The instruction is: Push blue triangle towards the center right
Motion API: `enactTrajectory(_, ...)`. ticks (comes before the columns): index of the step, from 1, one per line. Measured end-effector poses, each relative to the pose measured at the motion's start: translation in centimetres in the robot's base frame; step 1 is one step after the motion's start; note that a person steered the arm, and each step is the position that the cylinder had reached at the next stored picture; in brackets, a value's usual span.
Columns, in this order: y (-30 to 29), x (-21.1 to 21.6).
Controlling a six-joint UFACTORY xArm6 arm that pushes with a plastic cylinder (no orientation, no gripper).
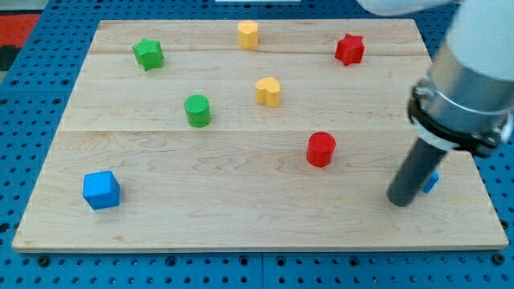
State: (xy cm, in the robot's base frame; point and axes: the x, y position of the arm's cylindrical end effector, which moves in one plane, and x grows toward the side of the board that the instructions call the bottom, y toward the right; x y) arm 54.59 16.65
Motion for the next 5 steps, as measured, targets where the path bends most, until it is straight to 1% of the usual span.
enactTrajectory(1,4.1,-1.9)
enactTrajectory(2,4.3,-0.2)
enactTrajectory(3,7.0,0.7)
enactTrajectory(4,9.9,0.2)
enactTrajectory(5,5.2,-0.8)
